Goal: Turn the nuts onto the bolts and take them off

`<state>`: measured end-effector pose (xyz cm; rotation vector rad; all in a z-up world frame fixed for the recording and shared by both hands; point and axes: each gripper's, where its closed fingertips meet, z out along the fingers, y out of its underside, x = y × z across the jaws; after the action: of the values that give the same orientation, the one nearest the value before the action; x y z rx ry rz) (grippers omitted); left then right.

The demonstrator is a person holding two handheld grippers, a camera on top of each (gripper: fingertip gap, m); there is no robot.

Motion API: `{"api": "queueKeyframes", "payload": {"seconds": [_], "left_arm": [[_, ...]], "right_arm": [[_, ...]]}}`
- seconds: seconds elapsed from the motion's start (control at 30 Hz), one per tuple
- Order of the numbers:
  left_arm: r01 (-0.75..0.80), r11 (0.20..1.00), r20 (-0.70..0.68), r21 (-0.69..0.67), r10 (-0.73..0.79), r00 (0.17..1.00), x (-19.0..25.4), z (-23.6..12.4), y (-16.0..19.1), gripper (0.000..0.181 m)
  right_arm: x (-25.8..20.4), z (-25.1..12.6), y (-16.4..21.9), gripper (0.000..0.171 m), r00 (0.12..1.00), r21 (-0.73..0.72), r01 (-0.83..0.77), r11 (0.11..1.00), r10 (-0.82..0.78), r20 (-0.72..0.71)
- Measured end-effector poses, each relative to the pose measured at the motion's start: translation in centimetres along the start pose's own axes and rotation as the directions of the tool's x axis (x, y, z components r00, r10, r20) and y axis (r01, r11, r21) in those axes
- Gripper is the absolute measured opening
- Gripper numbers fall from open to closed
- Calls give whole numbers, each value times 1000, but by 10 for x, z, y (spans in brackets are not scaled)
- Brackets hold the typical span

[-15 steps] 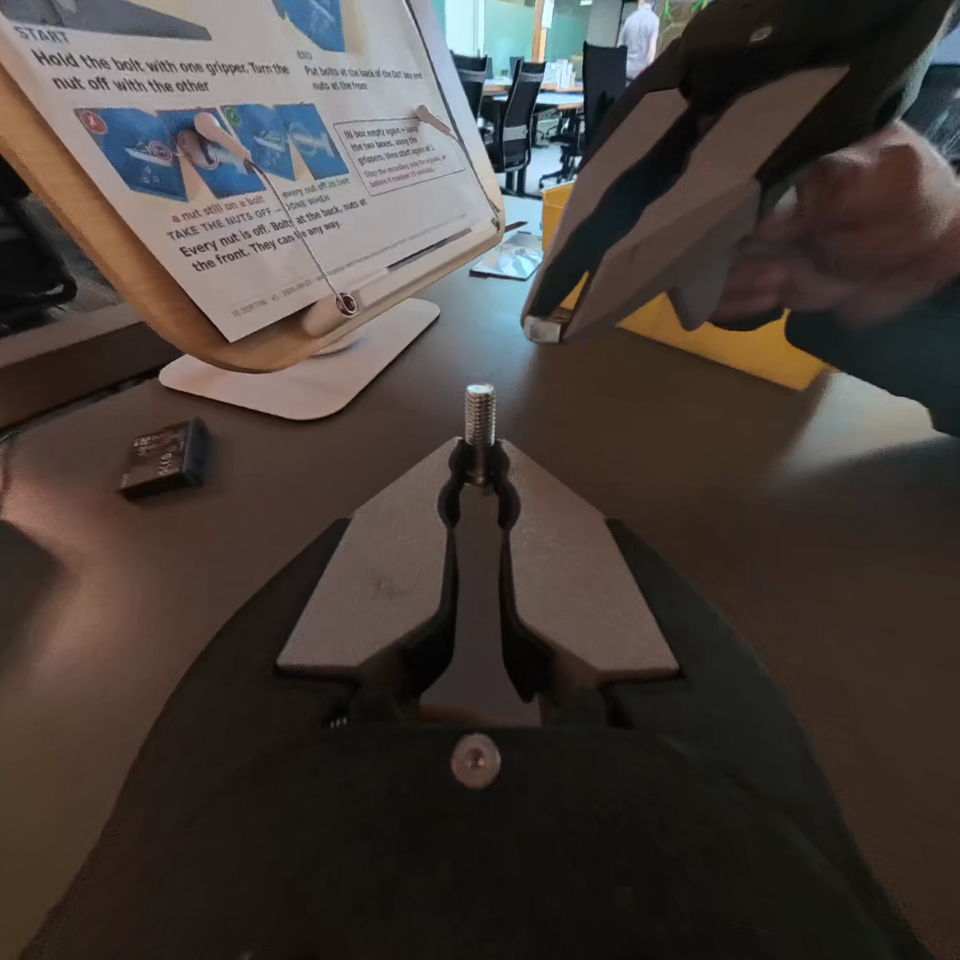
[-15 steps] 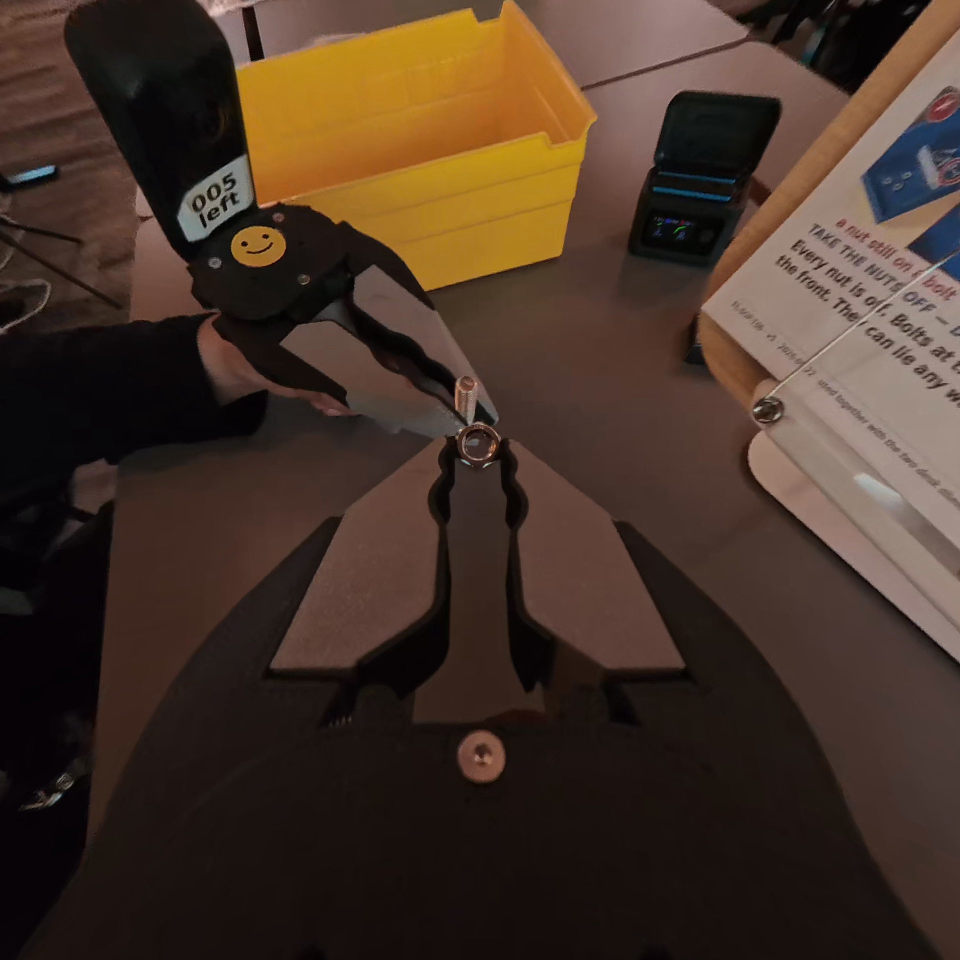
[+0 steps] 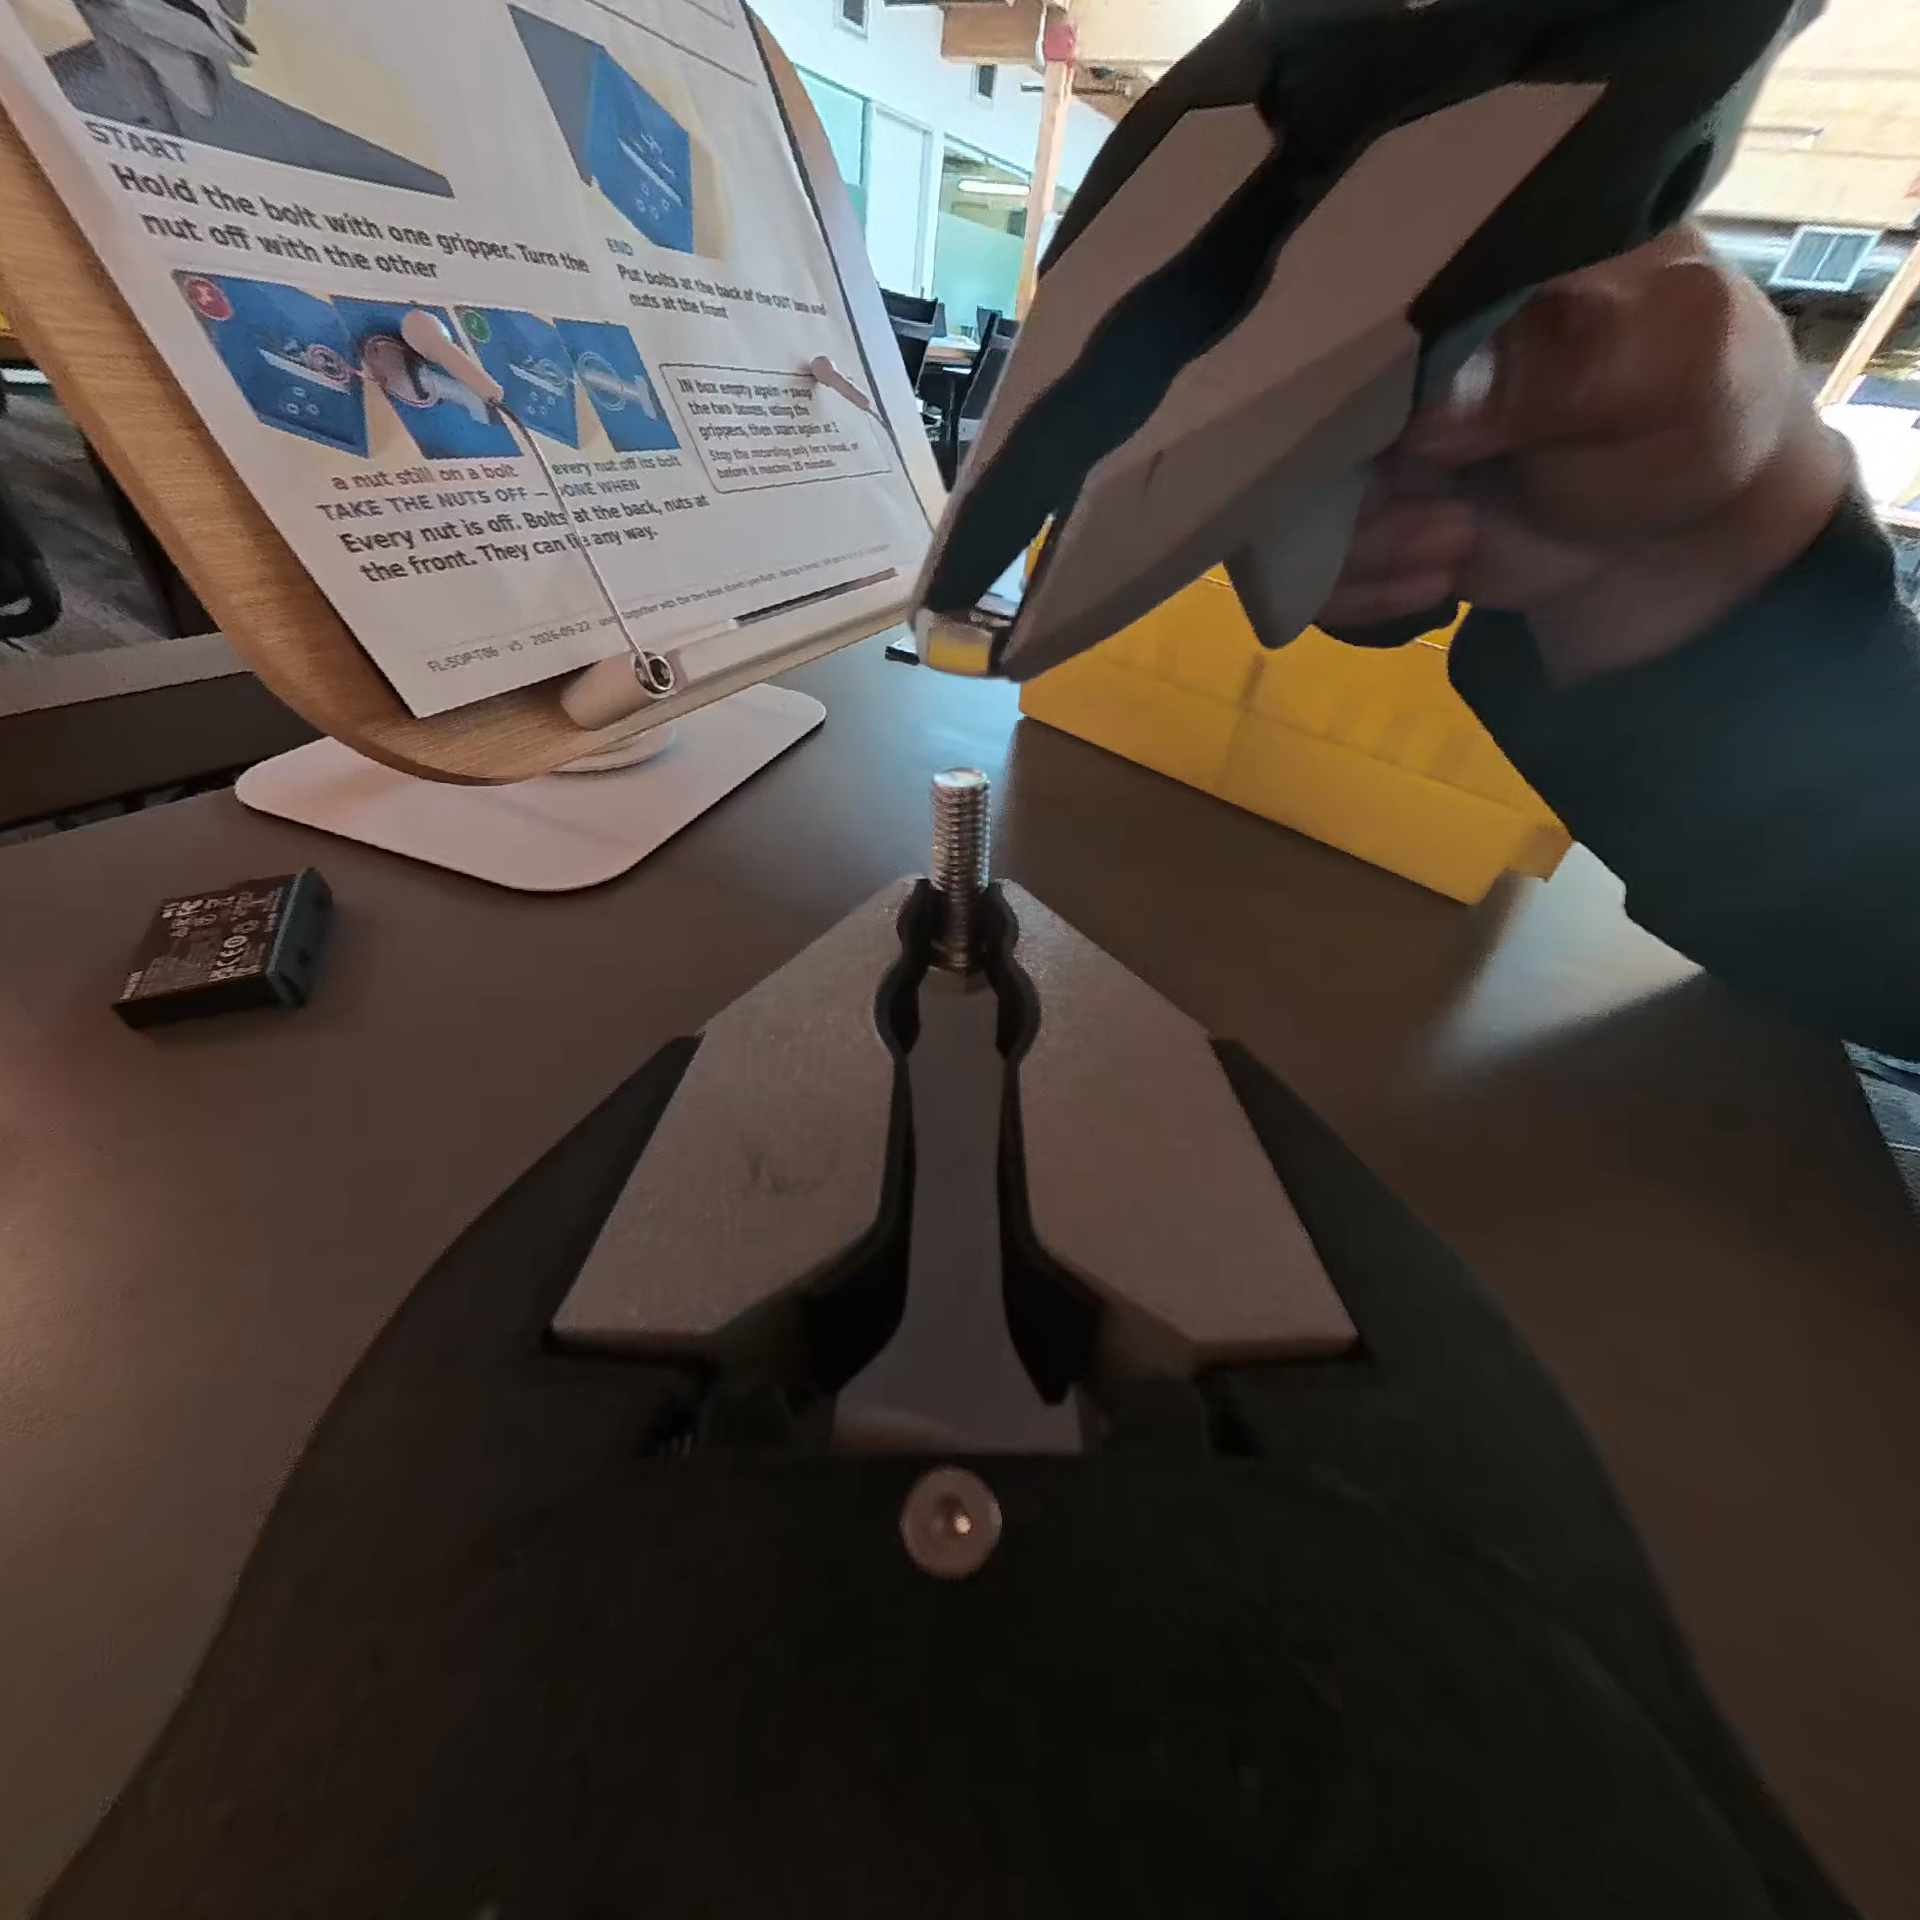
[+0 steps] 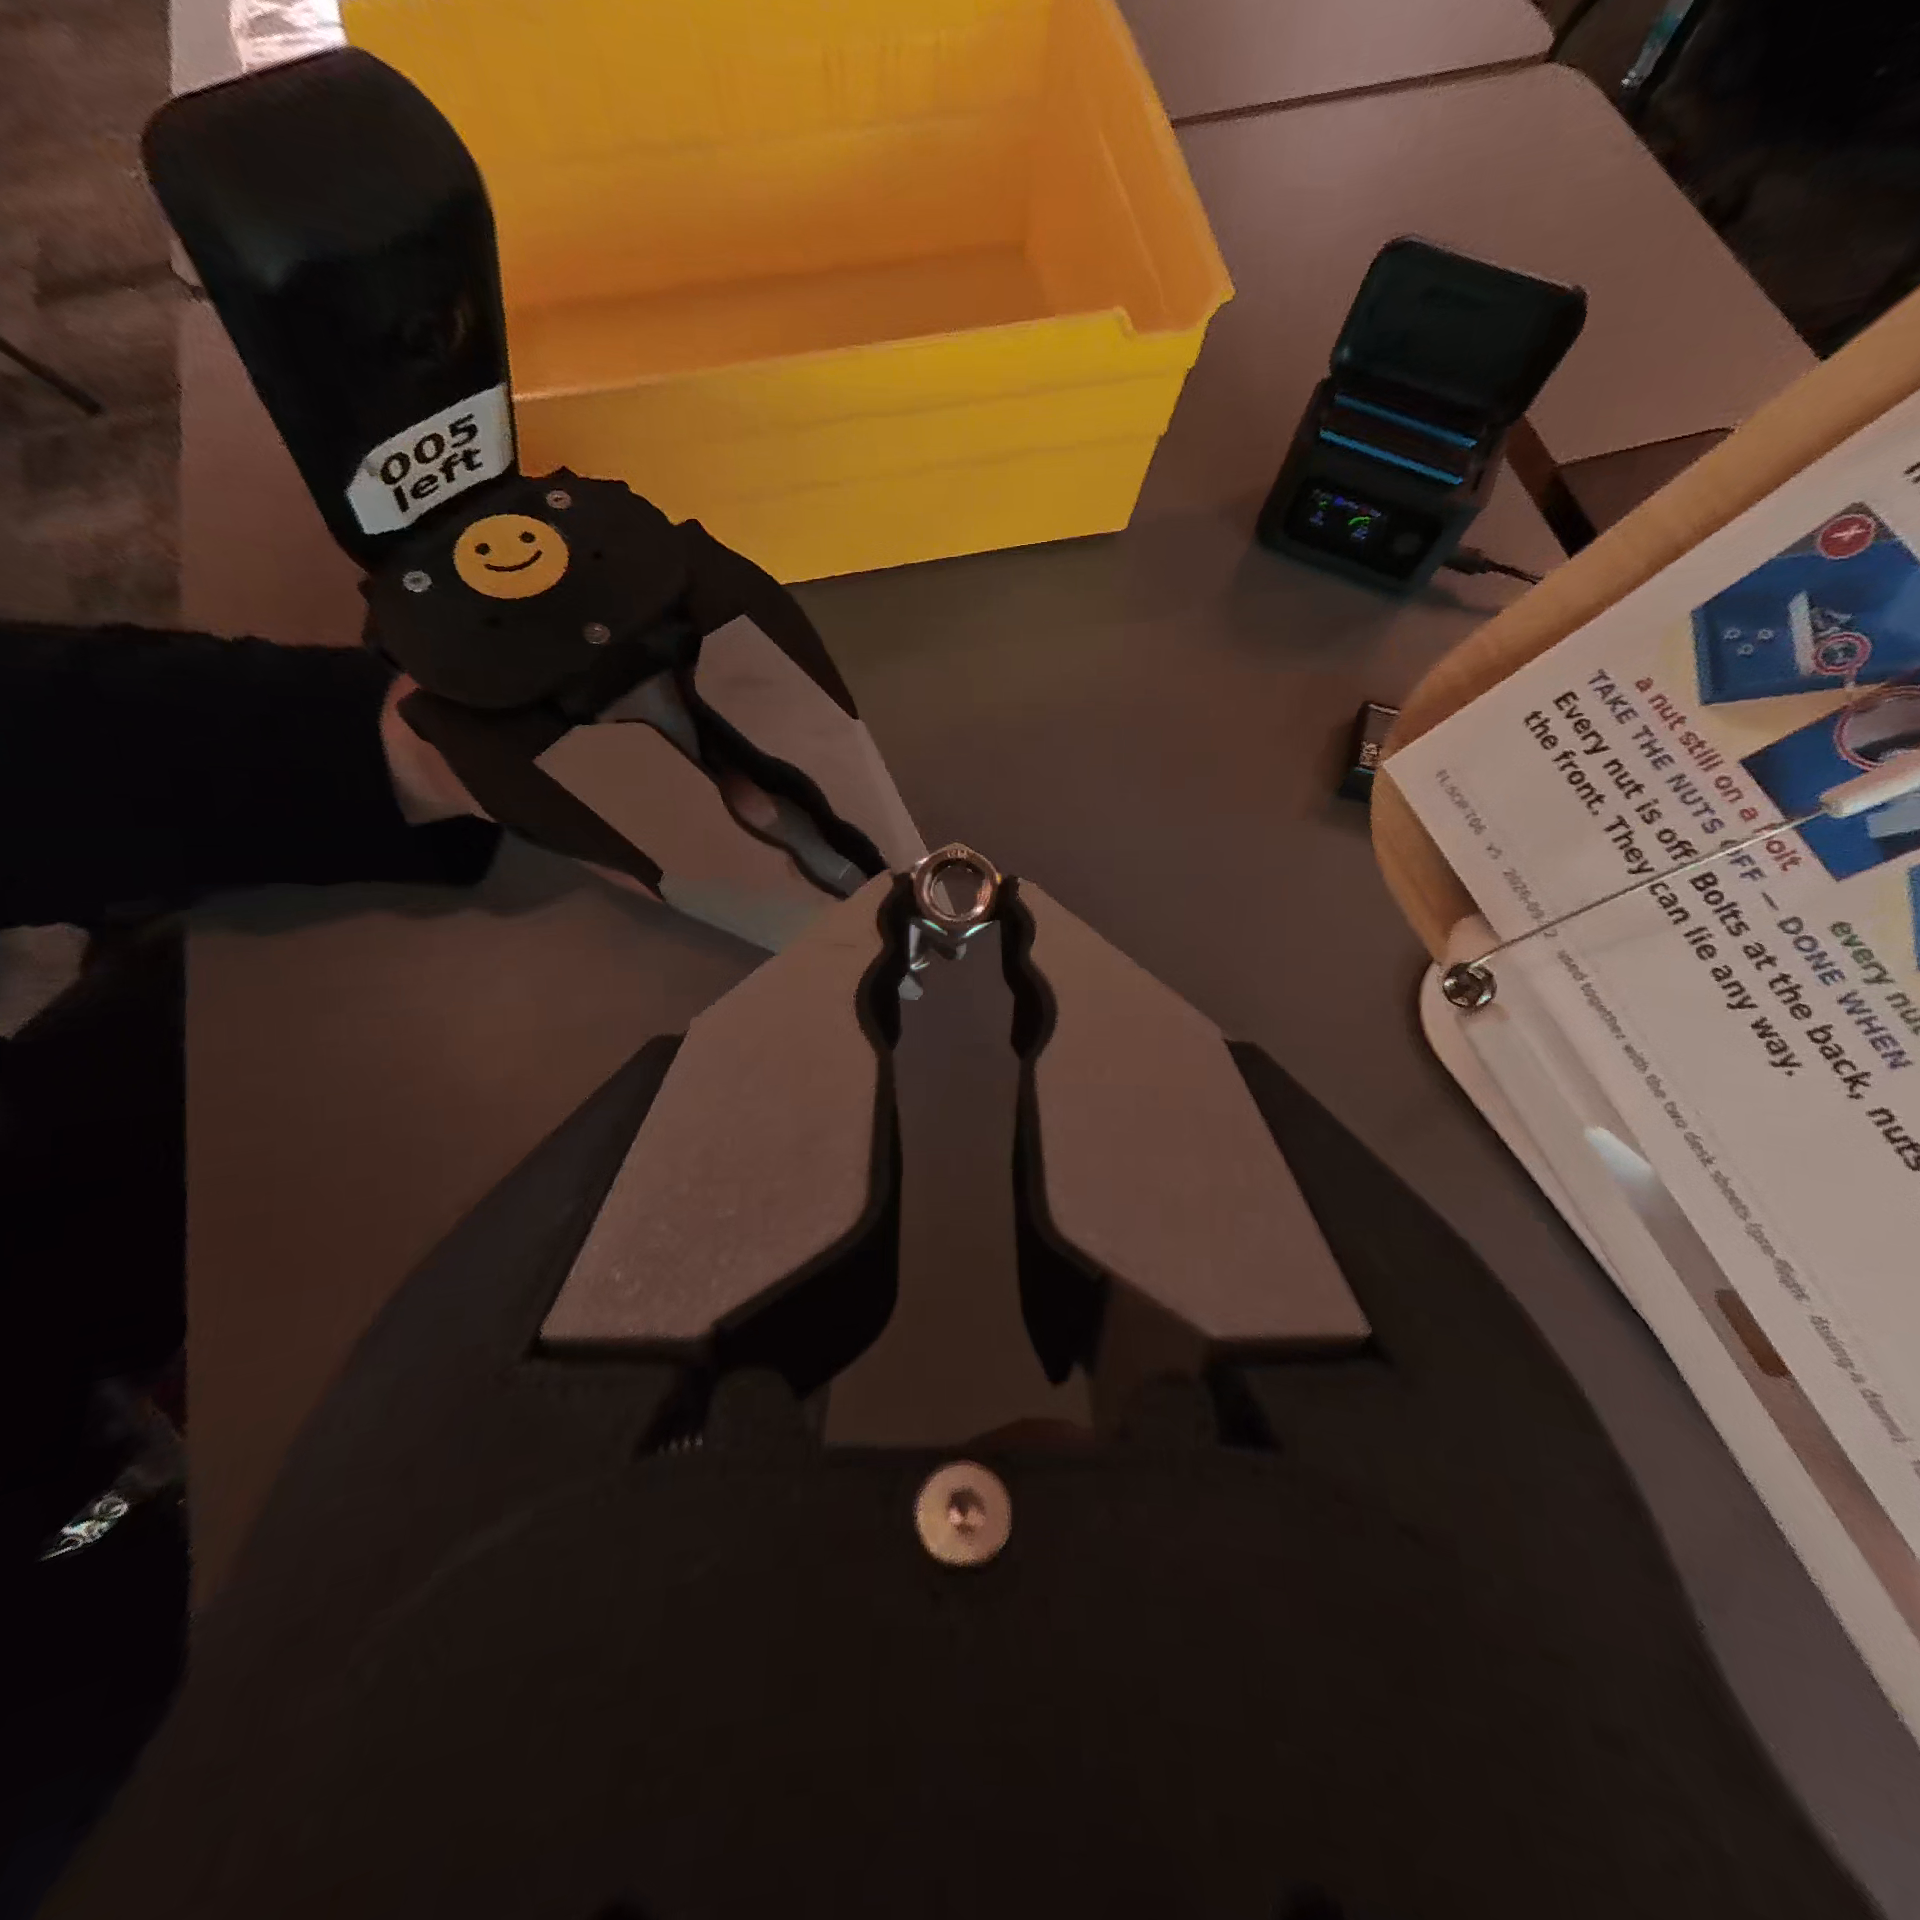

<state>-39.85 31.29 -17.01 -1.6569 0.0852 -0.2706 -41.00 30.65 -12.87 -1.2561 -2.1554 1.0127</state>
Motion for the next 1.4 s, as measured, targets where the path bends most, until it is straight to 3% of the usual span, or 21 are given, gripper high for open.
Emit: {"api": "queueKeyframes", "payload": {"seconds": [1.4], "left_arm": [[-100, 993, 145, -56, 107, 984, -2, 5, 6, 7]], "right_arm": [[-7, 14, 17, 13, 998, -70, -31, 997, 26, -66]]}}
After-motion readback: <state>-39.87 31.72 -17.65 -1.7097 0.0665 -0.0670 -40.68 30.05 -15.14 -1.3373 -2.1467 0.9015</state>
